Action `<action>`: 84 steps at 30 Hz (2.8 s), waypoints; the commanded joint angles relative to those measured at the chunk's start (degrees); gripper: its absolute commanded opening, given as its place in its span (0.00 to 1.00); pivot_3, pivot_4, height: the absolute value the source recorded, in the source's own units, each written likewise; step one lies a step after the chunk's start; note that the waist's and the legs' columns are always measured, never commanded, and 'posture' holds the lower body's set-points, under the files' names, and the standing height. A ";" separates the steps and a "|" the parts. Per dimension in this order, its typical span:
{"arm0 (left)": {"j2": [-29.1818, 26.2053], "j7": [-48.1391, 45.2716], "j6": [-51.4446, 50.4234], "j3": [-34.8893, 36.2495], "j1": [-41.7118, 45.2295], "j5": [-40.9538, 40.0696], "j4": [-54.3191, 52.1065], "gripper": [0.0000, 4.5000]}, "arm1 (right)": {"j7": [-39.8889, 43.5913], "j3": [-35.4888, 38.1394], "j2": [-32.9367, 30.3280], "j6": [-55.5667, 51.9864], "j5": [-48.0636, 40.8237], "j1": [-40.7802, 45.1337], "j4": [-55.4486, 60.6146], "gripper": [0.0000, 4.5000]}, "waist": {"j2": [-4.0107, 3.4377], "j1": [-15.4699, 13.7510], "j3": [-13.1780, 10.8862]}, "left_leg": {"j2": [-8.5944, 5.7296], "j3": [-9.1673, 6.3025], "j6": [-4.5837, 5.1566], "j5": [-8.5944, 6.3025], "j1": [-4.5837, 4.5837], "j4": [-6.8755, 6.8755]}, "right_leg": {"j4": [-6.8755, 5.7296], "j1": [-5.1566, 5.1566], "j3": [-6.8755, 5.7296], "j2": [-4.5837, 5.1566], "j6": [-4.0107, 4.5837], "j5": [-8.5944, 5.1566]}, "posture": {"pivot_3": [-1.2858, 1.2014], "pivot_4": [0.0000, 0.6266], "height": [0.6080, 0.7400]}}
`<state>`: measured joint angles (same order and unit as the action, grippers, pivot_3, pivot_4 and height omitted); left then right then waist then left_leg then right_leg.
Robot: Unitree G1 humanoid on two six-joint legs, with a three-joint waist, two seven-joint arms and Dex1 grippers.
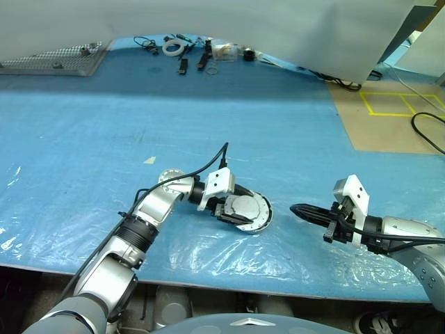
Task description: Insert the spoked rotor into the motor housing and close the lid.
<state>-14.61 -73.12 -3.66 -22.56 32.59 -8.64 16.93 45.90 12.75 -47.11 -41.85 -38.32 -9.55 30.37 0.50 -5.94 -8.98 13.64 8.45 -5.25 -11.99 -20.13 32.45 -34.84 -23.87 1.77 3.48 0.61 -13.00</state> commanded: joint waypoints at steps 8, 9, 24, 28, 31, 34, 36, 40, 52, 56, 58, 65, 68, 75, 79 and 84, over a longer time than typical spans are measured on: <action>1.07 2.38 -5.74 -0.06 1.00 -0.61 -5.63 0.69 | -0.19 1.06 0.31 0.67 -0.57 -0.04 2.22 0.00 | 0.00 0.11 0.00 | 0.01 0.00 0.00 0.00 0.00 -0.03 | 0.02 -0.01 0.00 -0.01 -0.01 0.00 | 0.52 0.24 1.00; 1.24 2.62 -5.99 -0.17 1.03 -0.58 -5.92 0.69 | -0.20 1.03 0.30 0.65 -0.56 -0.04 2.24 0.00 | 0.00 0.11 0.00 | 0.01 0.00 0.00 0.00 0.00 -0.02 | 0.02 -0.02 0.00 -0.01 -0.01 0.00 | 0.52 0.24 1.00; 2.14 7.37 1.15 -2.50 -0.54 4.44 -1.13 0.69 | 0.24 1.51 -0.61 0.23 -0.52 -0.40 2.21 0.00 | 0.00 0.19 0.00 | 0.01 0.00 0.00 0.00 -0.01 -0.02 | 0.04 -0.01 0.00 -0.01 -0.08 0.05 | 0.52 0.24 1.00; 1.08 4.54 -0.51 -0.39 -0.26 0.84 -1.91 0.69 | 0.43 1.68 -0.85 0.12 -0.67 -0.06 1.96 0.00 | 0.00 0.20 0.00 | 0.03 0.00 0.00 0.00 0.01 -0.03 | 0.04 -0.01 0.00 -0.01 -0.05 0.02 | 0.52 0.24 1.00; 0.18 2.65 -0.83 0.24 0.02 -0.89 -2.66 0.69 | 0.60 1.25 -0.85 0.42 -0.42 0.24 1.61 0.00 | 0.00 0.36 0.00 | 0.03 0.00 0.00 0.00 0.02 -0.05 | 0.04 -0.03 0.00 -0.02 -0.05 0.03 | 0.52 0.24 1.00; -0.01 1.32 -2.90 0.99 0.16 -3.16 -4.06 0.69 | 0.60 0.74 -0.72 0.60 -0.08 0.48 1.43 0.00 | 0.00 0.34 0.00 | 0.03 0.00 0.00 0.00 0.01 -0.05 | 0.04 -0.03 -0.01 -0.02 -0.05 0.03 | 0.52 0.24 1.00; -0.27 0.52 -4.05 1.00 0.05 -4.00 -4.90 0.69 | 0.66 0.62 -0.64 0.70 0.08 0.47 1.31 0.00 | 0.00 0.32 0.00 | 0.02 0.00 0.00 0.00 0.01 -0.05 | 0.04 -0.03 -0.01 -0.02 -0.04 0.02 | 0.52 0.24 1.00; -0.71 1.52 0.56 -0.53 -0.21 -0.60 -2.58 0.69 | 0.62 0.85 -0.35 0.71 0.08 0.38 1.12 0.00 | 0.00 0.33 0.00 | 0.03 0.00 0.00 0.00 0.00 -0.06 | 0.05 -0.05 -0.01 -0.02 -0.04 0.02 | 0.52 0.24 1.00; -0.56 0.52 7.25 -1.58 -2.16 1.53 0.39 0.69 | 0.83 0.97 -0.41 1.04 1.07 0.10 0.41 0.00 | -0.01 0.30 0.00 | 0.02 0.00 0.00 0.00 0.00 -0.08 | 0.05 -0.04 -0.01 -0.01 -0.12 0.07 | 0.52 0.24 1.00; -0.60 1.09 8.62 -1.60 -2.08 2.58 2.26 0.69 | 1.06 0.82 -0.43 1.19 1.33 0.28 0.11 0.00 | -0.01 0.31 0.01 | 0.02 0.00 0.00 0.00 0.00 -0.09 | 0.05 -0.04 -0.01 -0.01 -0.12 0.07 | 0.52 0.24 1.00; -0.98 1.08 9.37 -2.20 -2.23 3.59 2.82 0.69 | 1.10 0.69 -0.38 1.17 1.39 0.41 0.10 0.00 | -0.02 0.25 0.01 | 0.02 0.00 0.00 0.00 0.00 -0.09 | 0.05 -0.04 -0.01 -0.01 -0.12 0.07 | 0.52 0.24 1.00; -0.53 4.83 12.99 -3.23 -0.52 7.71 7.49 0.69 | 1.57 0.00 -0.08 1.31 1.85 1.33 -0.45 0.00 | -0.05 0.11 0.03 | 0.01 0.00 0.01 -0.01 0.23 0.00 | 0.08 0.31 -0.01 0.06 0.01 -0.02 | 0.52 0.24 1.00; -0.30 5.10 13.02 -3.66 -0.32 7.99 7.62 0.69 | 1.67 -0.20 0.14 1.27 2.03 1.62 -0.53 0.00 | -0.05 0.08 0.03 | -0.12 0.06 0.02 -0.01 0.45 0.03 | 0.10 0.61 -0.04 0.40 -0.01 -0.05 | 0.52 0.24 1.00; -0.32 4.89 9.58 -4.58 -0.22 8.20 7.36 0.69 | 1.88 -0.62 0.29 1.45 2.33 2.14 -0.70 0.00 | -0.05 0.08 0.04 | -0.52 0.09 0.16 0.07 0.40 0.01 | 0.11 0.65 -0.03 0.85 -0.09 -0.05 | 0.52 0.24 1.00; 0.56 4.75 5.71 -4.05 -0.32 6.58 6.29 0.69 | 1.89 -0.76 0.36 1.53 2.43 2.18 -0.82 0.00 | -0.05 0.05 0.05 | -0.53 0.09 0.20 0.10 0.37 -0.02 | 0.13 0.65 -0.05 0.87 -0.14 -0.08 | 0.52 0.24 1.00; 0.62 3.62 1.72 -3.24 -0.44 4.47 3.43 0.69 | 2.02 -0.69 0.15 1.65 2.68 2.30 -0.90 0.00 | -0.05 0.07 0.04 | -0.54 0.09 0.21 0.10 0.36 -0.10 | 0.16 0.63 -0.05 0.87 -0.22 -0.14 | 0.52 0.24 1.00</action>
<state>-13.38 -69.21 0.62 -24.91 33.32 -5.11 19.65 47.56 11.65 -47.07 -41.25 -35.37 -7.74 29.03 0.44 -5.87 -8.94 13.10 8.53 -5.05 -11.89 -19.77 32.32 -34.68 -23.26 1.72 4.34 0.37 -13.15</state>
